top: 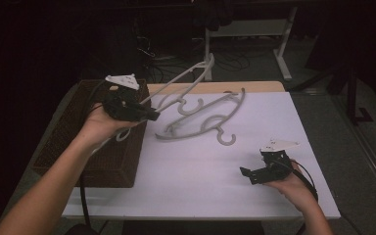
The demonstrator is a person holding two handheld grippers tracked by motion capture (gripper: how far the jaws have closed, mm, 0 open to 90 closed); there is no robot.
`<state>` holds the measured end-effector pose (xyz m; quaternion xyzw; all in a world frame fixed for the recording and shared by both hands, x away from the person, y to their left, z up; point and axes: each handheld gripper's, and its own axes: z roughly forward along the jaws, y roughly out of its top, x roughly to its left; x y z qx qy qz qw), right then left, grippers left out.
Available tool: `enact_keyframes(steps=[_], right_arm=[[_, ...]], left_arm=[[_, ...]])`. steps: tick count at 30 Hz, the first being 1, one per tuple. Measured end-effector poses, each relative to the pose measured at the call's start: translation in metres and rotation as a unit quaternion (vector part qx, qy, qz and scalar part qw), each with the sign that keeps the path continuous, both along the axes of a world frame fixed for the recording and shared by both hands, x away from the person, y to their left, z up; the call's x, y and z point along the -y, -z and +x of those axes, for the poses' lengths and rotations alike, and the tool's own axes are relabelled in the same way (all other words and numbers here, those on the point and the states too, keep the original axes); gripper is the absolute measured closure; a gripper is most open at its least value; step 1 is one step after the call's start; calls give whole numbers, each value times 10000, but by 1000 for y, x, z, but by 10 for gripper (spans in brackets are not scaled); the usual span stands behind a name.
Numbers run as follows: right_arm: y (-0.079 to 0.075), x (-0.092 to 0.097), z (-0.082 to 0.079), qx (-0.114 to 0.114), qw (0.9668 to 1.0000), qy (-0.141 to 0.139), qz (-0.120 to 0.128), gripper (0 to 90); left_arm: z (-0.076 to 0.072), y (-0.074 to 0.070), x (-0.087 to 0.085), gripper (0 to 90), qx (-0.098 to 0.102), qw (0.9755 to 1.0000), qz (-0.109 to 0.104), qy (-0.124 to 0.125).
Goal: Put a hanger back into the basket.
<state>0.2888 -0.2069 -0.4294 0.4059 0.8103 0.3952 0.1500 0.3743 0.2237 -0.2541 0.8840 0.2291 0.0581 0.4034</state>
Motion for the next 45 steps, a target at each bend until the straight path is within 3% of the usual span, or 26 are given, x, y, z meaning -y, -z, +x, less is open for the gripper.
enact_keyframes(steps=[14,22,36,45], right_arm=[[2,1,2,20,10000,22,-43,0],[1,1,4,29,10000,46,-73,0],[3,2,5,3,9999,64,-98,0],[3,1,6,-24,9999,72,-120,0]], left_arm=[[-8,7,-85,818,23,9982,-77,-589],[-14,23,-121,817,-91,9967,-152,-796],[-14,55,-165,817,-382,9919,-52,-1213],[-16,67,-176,817,-520,9897,-58,-1335]])
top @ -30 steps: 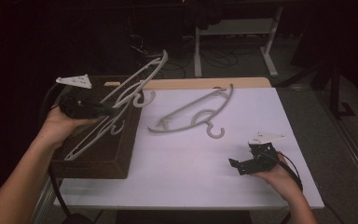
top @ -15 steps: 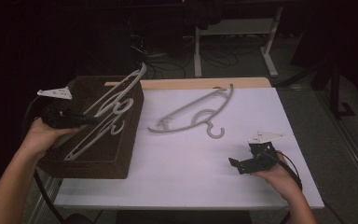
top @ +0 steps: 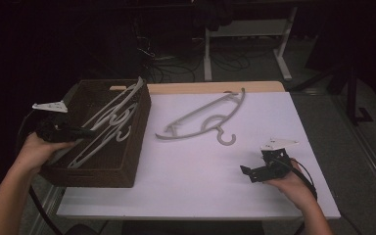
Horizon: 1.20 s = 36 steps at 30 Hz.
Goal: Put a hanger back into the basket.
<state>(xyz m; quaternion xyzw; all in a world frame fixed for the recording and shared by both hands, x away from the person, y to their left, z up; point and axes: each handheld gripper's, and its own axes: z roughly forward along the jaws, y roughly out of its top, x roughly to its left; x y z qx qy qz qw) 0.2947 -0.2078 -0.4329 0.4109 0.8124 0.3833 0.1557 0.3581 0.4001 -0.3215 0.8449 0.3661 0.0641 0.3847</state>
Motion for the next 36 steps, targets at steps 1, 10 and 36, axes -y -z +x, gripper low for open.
enact_keyframes(steps=[1,10,36], right_arm=[[0,0,0,-2,10000,-2,1,0],[1,0,1,-29,10000,-1,-3,0],[0,2,1,-7,10000,1,27,0]], left_arm=[[0,1,-1,817,-15,10000,-28,-9],[4,17,-6,814,-210,9993,284,-153],[6,-3,3,177,441,9982,-253,-305]])
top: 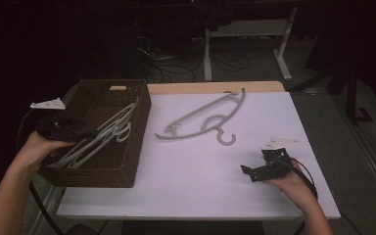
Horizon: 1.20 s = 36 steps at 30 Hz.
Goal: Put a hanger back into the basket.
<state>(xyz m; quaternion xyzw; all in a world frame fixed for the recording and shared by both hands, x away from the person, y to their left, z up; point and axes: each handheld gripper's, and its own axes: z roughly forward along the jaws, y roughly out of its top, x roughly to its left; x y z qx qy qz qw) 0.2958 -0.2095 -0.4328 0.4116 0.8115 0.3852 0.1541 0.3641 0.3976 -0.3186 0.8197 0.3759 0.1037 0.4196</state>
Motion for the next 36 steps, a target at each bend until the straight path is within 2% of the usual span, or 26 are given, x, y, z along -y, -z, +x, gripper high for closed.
enact_keyframes(steps=[5,12,18,23,28,36], right_arm=[[-1,0,0,12,10000,-6,-11,0],[-1,0,0,8,10000,5,5,0],[-2,0,0,21,10000,-2,13,0],[-3,0,1,27,10000,20,43,0],[-5,0,1,56,10000,0,41,0],[-6,0,4,91,9999,-40,30,0]], left_arm=[[-3,-13,16,138,197,9992,-304,140],[-9,-25,47,133,412,9969,-528,421],[-13,-38,79,133,604,9929,-757,696],[-15,-45,116,133,683,9887,-888,993],[-14,-44,161,133,663,9843,-994,1302],[-3,-25,226,134,569,9810,-901,1619]])
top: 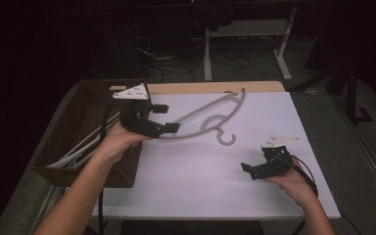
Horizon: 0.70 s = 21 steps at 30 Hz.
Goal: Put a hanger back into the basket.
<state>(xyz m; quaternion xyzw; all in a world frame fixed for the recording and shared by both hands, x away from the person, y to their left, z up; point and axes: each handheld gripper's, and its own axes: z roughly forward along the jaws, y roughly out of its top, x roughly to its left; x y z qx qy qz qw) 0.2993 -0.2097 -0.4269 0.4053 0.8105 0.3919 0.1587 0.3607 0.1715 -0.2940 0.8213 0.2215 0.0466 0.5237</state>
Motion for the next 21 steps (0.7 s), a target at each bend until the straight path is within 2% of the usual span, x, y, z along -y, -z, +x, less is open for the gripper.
enact_keyframes(steps=[5,8,10,12,13,14,18,20,21], right_arm=[[-1,-2,1,31,10000,-59,18,0],[0,-3,0,27,9999,-90,39,0],[0,-3,0,23,9999,-106,25,0],[2,-3,-1,-1,9999,-133,13,0],[2,-2,-1,0,9999,-140,6,0],[2,-2,-1,-3,9999,-147,8,0],[3,-2,0,-8,9999,-146,15,0],[3,-2,0,-16,9999,-141,35,0],[3,-2,0,-9,9999,-139,42,0]], left_arm=[[15,19,27,140,-34,9998,187,15],[24,31,38,141,-128,9996,237,-30],[27,36,41,141,-135,9995,267,-32],[35,49,49,143,-159,9992,355,3],[35,49,49,144,-159,9992,355,3],[41,57,52,146,-127,9988,478,-15],[52,70,55,162,-158,9982,570,-114],[60,78,56,223,-201,9975,653,-197],[62,81,56,303,-206,9972,691,-215]])
